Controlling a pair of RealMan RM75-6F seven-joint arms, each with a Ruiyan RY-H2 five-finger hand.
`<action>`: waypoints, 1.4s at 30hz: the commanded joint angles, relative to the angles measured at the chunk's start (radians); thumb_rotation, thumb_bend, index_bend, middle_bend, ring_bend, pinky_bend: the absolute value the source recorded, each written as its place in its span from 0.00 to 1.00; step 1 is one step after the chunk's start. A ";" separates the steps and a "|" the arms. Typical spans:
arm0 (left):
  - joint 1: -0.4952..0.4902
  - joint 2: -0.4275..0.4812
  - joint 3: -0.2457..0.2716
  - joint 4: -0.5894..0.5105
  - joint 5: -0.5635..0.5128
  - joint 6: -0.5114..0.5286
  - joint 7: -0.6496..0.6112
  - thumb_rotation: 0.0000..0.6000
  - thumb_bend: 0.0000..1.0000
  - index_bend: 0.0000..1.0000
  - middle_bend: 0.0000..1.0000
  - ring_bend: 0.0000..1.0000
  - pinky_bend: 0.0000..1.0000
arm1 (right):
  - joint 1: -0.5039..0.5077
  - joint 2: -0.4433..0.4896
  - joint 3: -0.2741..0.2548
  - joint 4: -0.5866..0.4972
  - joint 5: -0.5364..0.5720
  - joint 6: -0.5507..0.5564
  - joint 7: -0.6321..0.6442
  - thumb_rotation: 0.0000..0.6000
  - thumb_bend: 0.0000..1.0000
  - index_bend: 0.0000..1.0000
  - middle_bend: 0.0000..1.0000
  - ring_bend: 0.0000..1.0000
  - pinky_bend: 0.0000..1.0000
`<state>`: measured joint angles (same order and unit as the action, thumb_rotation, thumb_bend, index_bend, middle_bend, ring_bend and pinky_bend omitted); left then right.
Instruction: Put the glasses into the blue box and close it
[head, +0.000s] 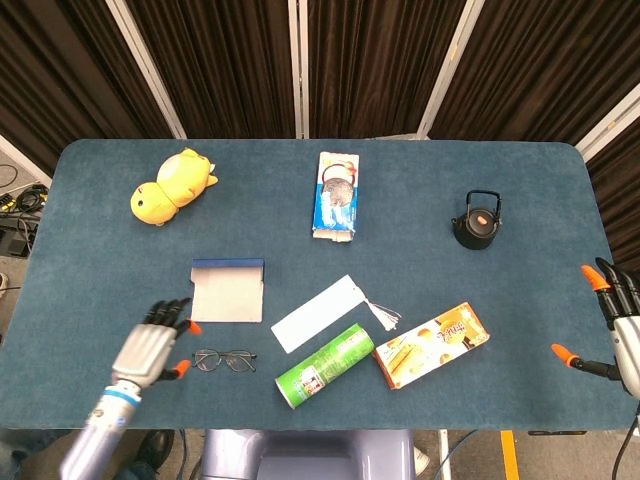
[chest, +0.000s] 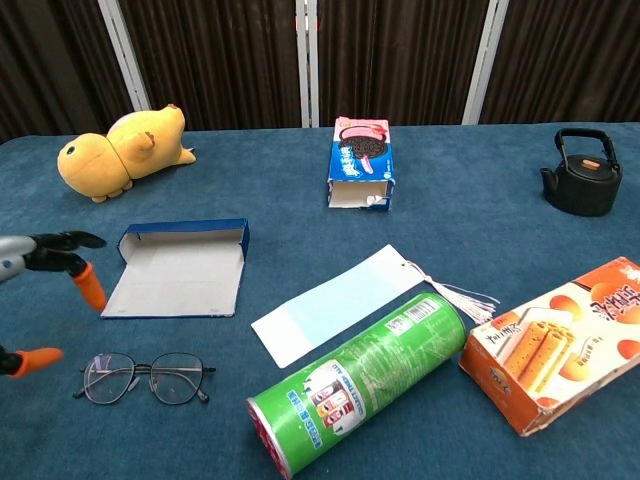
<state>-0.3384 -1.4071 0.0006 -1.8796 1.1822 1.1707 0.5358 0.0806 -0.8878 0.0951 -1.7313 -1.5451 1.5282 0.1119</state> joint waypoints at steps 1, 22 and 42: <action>-0.031 -0.065 -0.020 0.027 -0.062 -0.025 0.042 1.00 0.38 0.38 0.00 0.00 0.00 | 0.001 0.001 0.001 0.004 0.004 -0.003 0.007 1.00 0.00 0.00 0.00 0.00 0.00; -0.080 -0.160 -0.020 0.069 -0.148 -0.016 0.108 1.00 0.41 0.47 0.00 0.00 0.00 | -0.001 0.006 -0.002 0.000 0.002 -0.002 0.014 1.00 0.00 0.00 0.00 0.00 0.00; -0.112 -0.208 -0.024 0.095 -0.223 -0.008 0.141 1.00 0.42 0.50 0.00 0.00 0.00 | 0.001 0.007 0.000 0.008 0.008 -0.004 0.028 1.00 0.00 0.00 0.00 0.00 0.00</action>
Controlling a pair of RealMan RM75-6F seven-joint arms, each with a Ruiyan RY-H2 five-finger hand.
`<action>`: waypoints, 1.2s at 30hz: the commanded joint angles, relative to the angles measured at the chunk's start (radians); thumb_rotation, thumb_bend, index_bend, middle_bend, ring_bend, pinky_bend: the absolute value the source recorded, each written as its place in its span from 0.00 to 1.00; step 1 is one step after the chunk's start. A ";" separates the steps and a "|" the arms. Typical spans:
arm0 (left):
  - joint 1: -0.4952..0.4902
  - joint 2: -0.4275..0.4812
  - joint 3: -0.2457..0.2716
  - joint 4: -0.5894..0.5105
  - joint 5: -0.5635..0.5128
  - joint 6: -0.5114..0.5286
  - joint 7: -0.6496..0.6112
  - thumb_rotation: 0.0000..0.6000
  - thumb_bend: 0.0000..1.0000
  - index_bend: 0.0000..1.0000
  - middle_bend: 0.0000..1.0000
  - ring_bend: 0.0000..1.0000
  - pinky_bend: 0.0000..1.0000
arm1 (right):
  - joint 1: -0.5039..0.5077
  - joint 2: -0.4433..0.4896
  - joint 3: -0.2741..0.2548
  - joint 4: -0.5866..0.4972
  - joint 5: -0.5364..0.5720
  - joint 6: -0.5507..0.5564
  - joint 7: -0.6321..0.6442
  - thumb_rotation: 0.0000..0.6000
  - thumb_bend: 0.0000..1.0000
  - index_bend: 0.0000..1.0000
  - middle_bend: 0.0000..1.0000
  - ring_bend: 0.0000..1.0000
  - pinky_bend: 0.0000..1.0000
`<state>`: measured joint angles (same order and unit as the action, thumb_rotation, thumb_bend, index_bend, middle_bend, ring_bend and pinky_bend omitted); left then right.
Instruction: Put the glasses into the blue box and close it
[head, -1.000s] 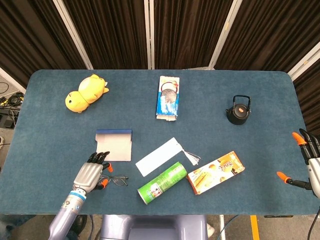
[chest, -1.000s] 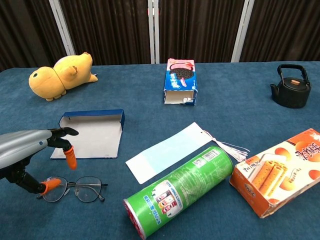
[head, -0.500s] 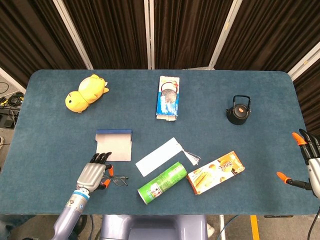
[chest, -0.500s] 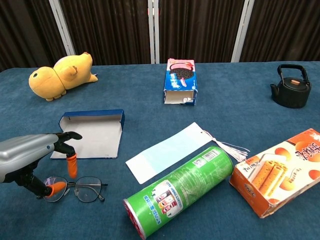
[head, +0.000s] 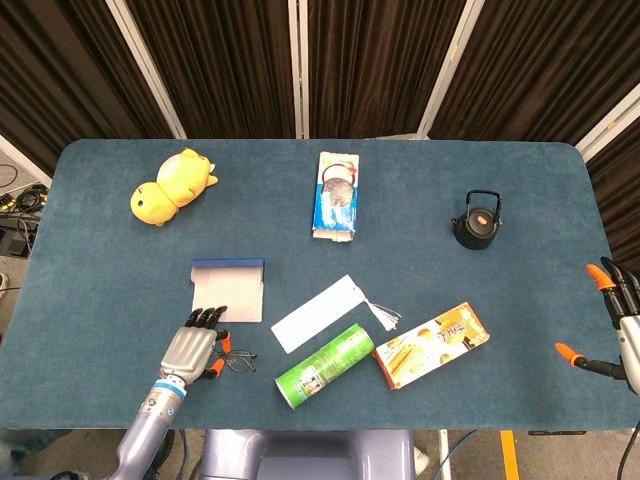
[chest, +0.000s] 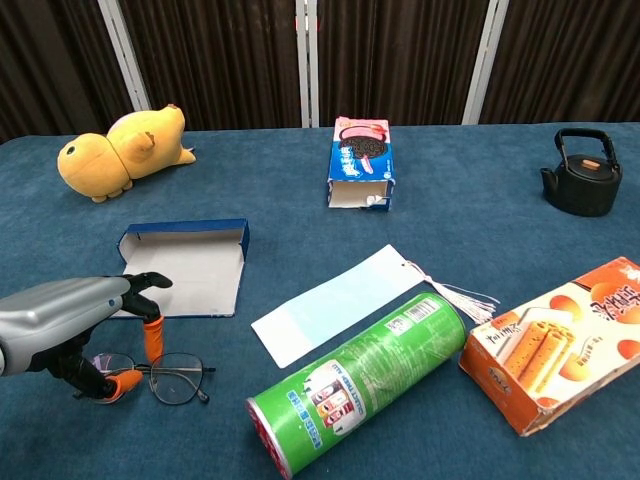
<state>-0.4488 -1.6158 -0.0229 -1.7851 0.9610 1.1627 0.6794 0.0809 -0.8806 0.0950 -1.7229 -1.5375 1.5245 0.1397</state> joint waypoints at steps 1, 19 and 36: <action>-0.002 0.000 0.000 0.002 -0.002 0.000 -0.004 1.00 0.43 0.51 0.00 0.00 0.00 | 0.000 0.000 0.000 0.000 0.000 0.000 0.000 1.00 0.00 0.00 0.00 0.00 0.00; -0.024 -0.014 0.003 0.012 -0.047 0.003 0.009 1.00 0.47 0.53 0.00 0.00 0.00 | -0.001 0.001 -0.002 -0.004 -0.005 0.003 -0.004 1.00 0.00 0.00 0.00 0.00 0.00; -0.034 0.013 0.000 -0.009 -0.035 0.014 -0.019 1.00 0.51 0.63 0.00 0.00 0.00 | 0.001 0.000 -0.003 -0.003 -0.007 0.001 -0.008 1.00 0.00 0.00 0.00 0.00 0.00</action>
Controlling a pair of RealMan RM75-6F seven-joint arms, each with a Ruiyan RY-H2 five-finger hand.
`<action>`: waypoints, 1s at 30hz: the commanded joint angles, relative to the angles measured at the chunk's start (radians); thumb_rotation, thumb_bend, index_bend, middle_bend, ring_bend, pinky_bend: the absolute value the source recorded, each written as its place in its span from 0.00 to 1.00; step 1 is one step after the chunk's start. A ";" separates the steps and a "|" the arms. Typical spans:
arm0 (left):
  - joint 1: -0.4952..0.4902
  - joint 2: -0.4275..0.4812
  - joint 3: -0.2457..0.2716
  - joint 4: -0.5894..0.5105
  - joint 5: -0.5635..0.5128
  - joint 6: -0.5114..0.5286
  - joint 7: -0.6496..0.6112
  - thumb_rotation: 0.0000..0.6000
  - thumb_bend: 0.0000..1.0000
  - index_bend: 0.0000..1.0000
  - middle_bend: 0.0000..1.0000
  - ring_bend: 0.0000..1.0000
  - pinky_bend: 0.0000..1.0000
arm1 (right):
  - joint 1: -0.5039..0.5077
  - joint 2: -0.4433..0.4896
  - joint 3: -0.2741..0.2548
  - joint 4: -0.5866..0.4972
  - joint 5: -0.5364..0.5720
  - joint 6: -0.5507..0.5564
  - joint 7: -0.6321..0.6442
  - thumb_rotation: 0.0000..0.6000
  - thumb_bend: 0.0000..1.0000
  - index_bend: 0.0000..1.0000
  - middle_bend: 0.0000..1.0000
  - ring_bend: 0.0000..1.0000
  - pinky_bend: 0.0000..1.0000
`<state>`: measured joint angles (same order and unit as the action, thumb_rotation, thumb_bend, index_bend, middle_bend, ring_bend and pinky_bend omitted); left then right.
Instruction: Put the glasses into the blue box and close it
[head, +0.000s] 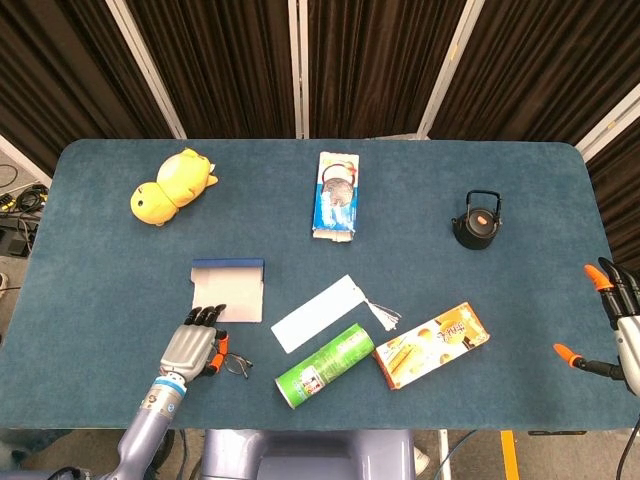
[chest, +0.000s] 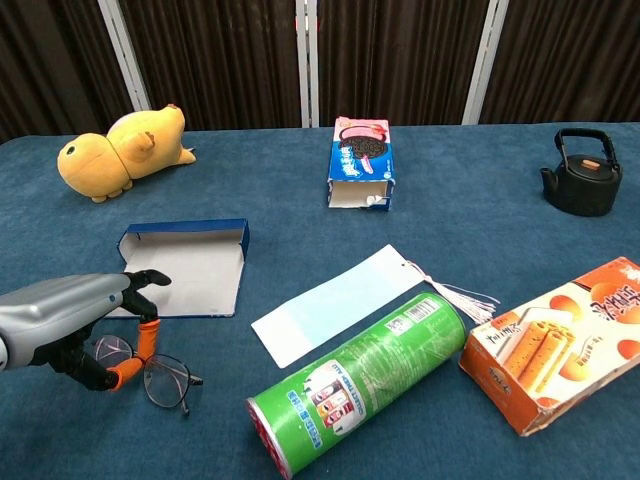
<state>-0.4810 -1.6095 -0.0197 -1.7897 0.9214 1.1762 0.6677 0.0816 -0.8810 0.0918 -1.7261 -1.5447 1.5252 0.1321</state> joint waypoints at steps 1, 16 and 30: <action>-0.003 0.014 -0.007 -0.008 0.009 0.001 -0.015 1.00 0.51 0.64 0.00 0.00 0.00 | 0.000 0.000 0.000 0.000 0.000 -0.001 0.000 1.00 0.00 0.00 0.00 0.00 0.00; -0.102 0.059 -0.163 0.093 -0.075 -0.068 -0.071 1.00 0.52 0.64 0.00 0.00 0.00 | 0.008 -0.009 0.000 0.002 0.011 -0.019 -0.021 1.00 0.00 0.00 0.00 0.00 0.00; -0.188 -0.038 -0.237 0.317 -0.119 -0.176 -0.209 1.00 0.52 0.65 0.00 0.00 0.00 | 0.020 -0.020 0.005 0.010 0.042 -0.049 -0.040 1.00 0.00 0.00 0.00 0.00 0.00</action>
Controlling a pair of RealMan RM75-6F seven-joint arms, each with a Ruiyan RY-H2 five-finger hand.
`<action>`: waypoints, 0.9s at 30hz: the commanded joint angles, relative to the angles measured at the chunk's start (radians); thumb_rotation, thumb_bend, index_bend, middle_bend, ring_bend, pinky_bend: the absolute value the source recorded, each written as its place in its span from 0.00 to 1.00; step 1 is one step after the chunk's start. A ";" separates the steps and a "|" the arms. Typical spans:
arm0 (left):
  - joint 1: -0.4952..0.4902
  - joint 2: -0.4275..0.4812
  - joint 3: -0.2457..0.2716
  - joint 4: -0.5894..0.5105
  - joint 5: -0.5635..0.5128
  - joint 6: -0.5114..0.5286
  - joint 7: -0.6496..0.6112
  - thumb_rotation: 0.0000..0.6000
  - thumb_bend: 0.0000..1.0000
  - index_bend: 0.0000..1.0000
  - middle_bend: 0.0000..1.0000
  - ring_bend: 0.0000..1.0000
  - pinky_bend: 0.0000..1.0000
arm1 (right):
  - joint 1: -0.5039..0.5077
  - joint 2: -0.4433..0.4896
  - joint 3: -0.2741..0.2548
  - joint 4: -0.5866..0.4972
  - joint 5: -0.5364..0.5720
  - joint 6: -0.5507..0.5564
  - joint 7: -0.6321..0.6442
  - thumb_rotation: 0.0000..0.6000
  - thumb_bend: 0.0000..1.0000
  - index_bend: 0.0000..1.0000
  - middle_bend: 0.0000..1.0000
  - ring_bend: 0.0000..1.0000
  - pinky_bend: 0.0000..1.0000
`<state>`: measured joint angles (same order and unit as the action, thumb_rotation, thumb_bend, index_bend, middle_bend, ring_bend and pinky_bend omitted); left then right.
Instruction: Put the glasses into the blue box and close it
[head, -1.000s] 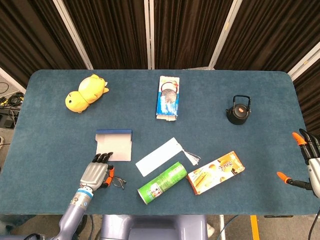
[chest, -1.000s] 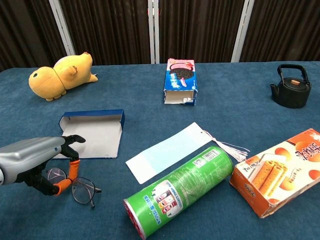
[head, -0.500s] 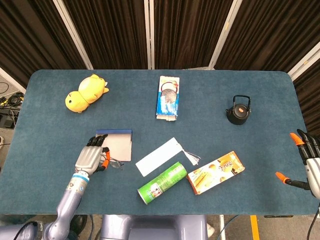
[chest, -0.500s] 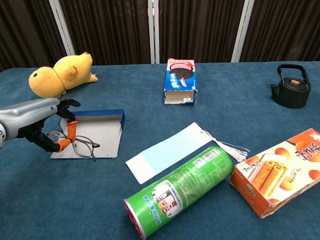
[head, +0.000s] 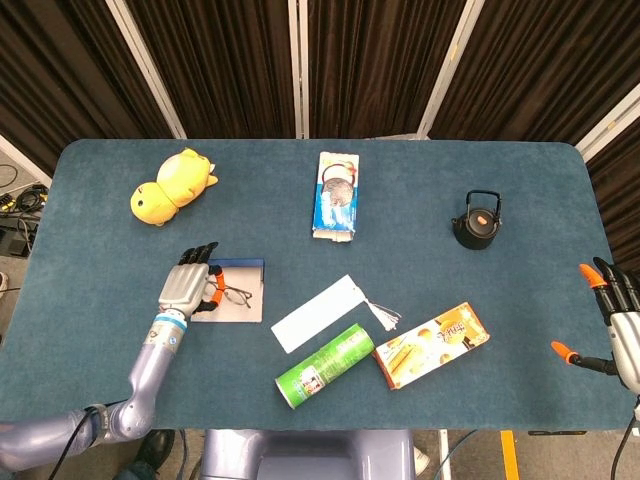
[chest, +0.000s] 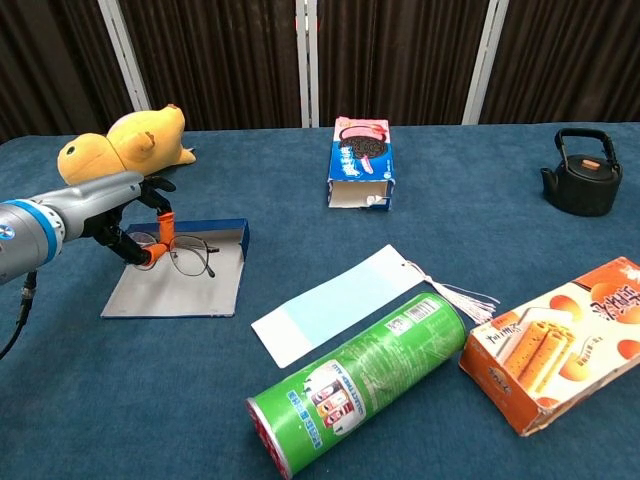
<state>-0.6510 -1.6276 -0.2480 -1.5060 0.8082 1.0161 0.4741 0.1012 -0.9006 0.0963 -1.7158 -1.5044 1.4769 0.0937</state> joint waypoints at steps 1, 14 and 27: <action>-0.026 -0.027 -0.009 0.050 -0.008 -0.024 -0.016 1.00 0.52 0.65 0.00 0.00 0.00 | 0.000 -0.001 0.000 -0.001 0.003 -0.001 -0.004 1.00 0.00 0.00 0.00 0.00 0.00; -0.071 -0.099 -0.005 0.190 0.010 -0.050 -0.056 1.00 0.52 0.65 0.00 0.00 0.00 | 0.003 -0.005 0.004 0.002 0.018 -0.010 -0.016 1.00 0.00 0.00 0.00 0.00 0.00; -0.047 -0.090 0.003 0.204 0.067 -0.033 -0.136 1.00 0.21 0.00 0.00 0.00 0.00 | 0.005 -0.009 0.003 0.002 0.018 -0.013 -0.026 1.00 0.00 0.00 0.00 0.00 0.00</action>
<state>-0.7062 -1.7241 -0.2454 -1.2951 0.8566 0.9755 0.3566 0.1061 -0.9100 0.0989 -1.7143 -1.4859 1.4641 0.0680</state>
